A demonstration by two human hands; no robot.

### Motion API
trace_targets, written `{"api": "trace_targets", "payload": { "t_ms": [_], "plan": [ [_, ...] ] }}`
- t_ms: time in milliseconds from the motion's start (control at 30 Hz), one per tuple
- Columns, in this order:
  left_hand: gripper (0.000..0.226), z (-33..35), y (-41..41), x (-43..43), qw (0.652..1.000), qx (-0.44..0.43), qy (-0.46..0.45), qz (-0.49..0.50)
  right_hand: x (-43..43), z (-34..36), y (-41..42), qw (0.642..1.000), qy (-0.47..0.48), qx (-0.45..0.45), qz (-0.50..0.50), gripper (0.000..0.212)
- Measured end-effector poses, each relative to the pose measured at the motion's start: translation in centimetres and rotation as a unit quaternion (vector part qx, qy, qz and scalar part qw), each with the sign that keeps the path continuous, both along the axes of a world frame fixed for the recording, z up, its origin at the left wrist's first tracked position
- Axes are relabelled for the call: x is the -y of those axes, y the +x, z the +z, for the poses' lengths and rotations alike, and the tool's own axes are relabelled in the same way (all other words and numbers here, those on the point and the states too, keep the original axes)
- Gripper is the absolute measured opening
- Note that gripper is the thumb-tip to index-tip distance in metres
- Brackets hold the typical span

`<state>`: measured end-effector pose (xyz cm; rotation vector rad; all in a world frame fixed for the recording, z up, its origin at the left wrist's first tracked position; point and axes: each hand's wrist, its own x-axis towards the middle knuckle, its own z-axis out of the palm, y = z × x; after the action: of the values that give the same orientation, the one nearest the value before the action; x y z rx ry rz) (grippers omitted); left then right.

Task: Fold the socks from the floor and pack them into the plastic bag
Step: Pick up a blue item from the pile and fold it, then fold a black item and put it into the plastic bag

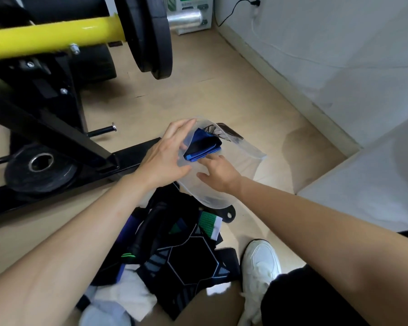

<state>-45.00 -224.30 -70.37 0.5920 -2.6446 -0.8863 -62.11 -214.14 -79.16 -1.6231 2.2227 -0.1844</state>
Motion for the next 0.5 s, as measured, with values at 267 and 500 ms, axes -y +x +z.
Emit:
{"api": "trace_targets", "payload": {
  "t_ms": [267,500],
  "plan": [
    [0.057,0.0,3.0,-1.4,0.997,0.008,-0.071,-0.031,-5.9,8.8,1.3,0.974,0.037,-0.104,0.197,0.036],
    [0.015,0.6,8.8,-3.6,0.990,0.055,-0.128,0.003,-9.2,10.1,7.2,0.964,0.053,-0.047,0.255,0.018]
  ]
}}
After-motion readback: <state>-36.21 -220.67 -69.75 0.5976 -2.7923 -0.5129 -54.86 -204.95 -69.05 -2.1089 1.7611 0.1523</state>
